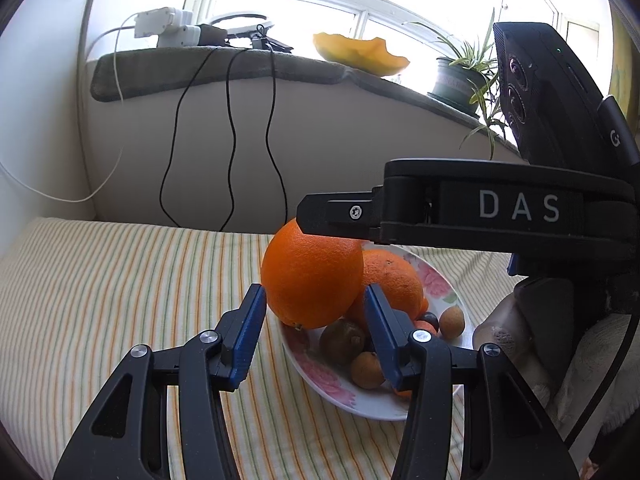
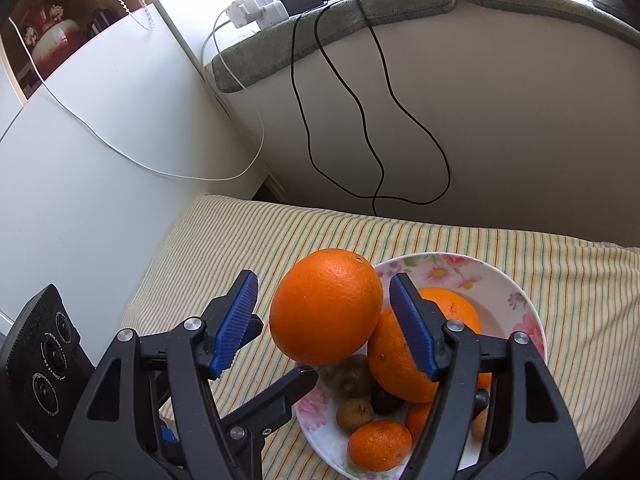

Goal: Organize fruits

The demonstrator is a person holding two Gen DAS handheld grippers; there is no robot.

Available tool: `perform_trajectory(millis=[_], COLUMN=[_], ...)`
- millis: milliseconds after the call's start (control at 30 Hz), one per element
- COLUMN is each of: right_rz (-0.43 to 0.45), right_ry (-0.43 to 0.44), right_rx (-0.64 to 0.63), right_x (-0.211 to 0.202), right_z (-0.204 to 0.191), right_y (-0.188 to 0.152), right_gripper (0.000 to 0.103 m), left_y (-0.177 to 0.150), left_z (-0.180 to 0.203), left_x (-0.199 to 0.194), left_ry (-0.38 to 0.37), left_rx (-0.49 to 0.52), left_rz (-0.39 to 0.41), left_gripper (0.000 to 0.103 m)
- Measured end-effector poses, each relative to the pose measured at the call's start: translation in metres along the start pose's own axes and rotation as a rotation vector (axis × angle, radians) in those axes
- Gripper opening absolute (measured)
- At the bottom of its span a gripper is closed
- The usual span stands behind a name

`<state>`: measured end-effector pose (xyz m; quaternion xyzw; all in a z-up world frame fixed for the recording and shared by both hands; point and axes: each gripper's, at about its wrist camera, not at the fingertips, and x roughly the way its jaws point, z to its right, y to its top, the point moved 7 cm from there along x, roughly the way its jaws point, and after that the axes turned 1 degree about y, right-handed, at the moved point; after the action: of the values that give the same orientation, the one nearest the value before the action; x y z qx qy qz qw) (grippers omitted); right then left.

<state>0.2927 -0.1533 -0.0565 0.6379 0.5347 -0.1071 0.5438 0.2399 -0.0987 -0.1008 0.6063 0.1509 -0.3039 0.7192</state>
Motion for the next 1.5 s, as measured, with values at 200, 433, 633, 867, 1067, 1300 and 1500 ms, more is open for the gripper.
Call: perform_trajectory(millis=[200, 433, 633, 867, 1067, 1300, 1500], right_rz=[0.037, 0.079, 0.127, 0.178, 0.224, 0.25, 0.263], right_ry=[-0.015, -0.055, -0.103, -0.185, -0.224, -0.283, -0.297], right_rx=[0.012, -0.013, -0.042, -0.084, -0.09, -0.089, -0.086], right_x=[-0.018, -0.041, -0.061, -0.084, -0.102, -0.112, -0.116], right_z=[0.005, 0.004, 0.002, 0.005, 0.01, 0.018, 0.024], right_y=[-0.002, -0.015, -0.028, -0.041, -0.053, -0.066, -0.072], right_gripper=[0.077, 0.077, 0.079, 0.096, 0.1, 0.1, 0.101], left_y=[-0.004, -0.012, -0.019, -0.027, -0.031, -0.032, -0.03], left_z=[0.003, 0.004, 0.004, 0.01, 0.013, 0.005, 0.004], left_x=[-0.009, -0.025, -0.033, -0.039, -0.042, -0.046, -0.051], left_ry=[0.001, -0.004, -0.002, 0.005, 0.022, 0.063, 0.083], left_rx=[0.019, 0.033, 0.042, 0.069, 0.092, 0.072, 0.066], left_rz=[0.002, 0.002, -0.015, -0.028, -0.036, -0.037, -0.023], left_gripper=[0.054, 0.062, 0.07, 0.079, 0.08, 0.081, 0.081])
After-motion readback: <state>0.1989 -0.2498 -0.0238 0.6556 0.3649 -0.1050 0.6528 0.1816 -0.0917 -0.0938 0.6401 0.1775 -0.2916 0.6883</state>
